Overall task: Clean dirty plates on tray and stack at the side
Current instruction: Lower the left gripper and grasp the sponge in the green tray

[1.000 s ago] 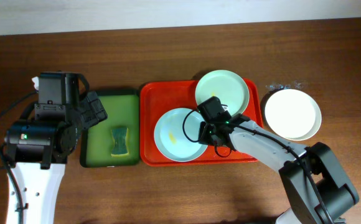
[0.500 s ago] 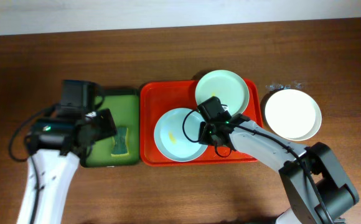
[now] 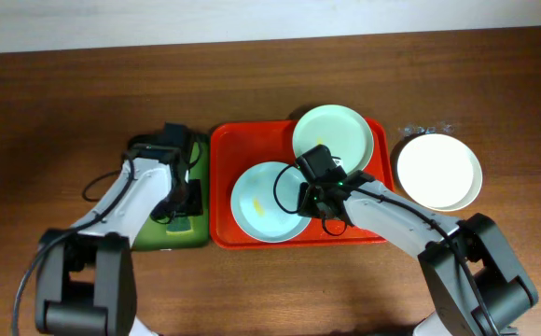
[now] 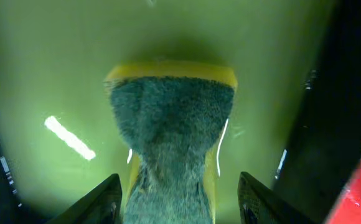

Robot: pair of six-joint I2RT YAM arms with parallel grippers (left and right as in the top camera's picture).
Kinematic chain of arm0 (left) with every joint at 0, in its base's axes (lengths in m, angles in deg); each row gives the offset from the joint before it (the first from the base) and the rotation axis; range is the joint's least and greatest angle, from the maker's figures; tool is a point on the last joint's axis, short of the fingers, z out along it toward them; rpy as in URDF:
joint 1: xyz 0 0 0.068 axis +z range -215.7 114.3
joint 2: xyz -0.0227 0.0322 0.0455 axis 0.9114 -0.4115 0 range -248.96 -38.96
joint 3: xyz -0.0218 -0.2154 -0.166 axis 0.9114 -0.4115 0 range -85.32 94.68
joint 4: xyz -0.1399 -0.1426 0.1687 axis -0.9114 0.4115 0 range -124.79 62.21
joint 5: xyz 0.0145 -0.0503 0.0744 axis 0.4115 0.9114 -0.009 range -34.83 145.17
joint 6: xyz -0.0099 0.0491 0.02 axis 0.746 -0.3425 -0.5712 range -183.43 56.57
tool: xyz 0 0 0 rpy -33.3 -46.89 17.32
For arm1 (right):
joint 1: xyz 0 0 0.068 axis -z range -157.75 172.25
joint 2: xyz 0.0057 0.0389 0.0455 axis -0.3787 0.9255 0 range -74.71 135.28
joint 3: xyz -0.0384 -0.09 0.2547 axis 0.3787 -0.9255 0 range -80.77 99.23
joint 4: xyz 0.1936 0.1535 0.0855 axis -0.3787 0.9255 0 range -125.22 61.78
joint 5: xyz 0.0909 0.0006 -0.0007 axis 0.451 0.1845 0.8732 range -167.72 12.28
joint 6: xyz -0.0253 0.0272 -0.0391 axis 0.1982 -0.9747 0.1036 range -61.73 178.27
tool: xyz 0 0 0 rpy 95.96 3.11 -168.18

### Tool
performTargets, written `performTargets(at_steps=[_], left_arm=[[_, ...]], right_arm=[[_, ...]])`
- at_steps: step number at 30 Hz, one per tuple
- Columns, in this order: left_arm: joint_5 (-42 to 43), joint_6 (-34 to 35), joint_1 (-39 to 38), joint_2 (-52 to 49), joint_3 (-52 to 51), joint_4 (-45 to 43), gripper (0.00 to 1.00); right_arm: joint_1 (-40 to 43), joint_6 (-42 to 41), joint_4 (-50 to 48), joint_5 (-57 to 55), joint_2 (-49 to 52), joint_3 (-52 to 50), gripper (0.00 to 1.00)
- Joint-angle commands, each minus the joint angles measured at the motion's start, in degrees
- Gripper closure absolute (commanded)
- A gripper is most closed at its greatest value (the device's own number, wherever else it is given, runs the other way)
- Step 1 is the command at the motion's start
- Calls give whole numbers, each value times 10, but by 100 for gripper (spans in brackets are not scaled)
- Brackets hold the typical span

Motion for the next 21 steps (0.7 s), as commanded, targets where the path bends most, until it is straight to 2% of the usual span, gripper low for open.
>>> performTargets(at_steps=[1,5,7,10,13,21], left_arm=[[12,-21,0,-10,-3,-15,43],[31,-34,17,-10,-3,-19,48],[48,-44,19,-10,-3,-18,55],[48,-44,19,-10,-3,-18,56],[47,-44,19,-10,-3,-14,65],[23,-41,19,-11,-13,-18,67]], right_arm=[[-4,-2,5,-11,4,-3,96],[-4,-2,5,-12,4,-3,96],[-4,-2,5,-11,4,-3,96],[-4,-2,5,-12,4,-3,96],[-4,-2,6,-12,4,-3,96],[-4,-2,6,-12,4,-3,96]])
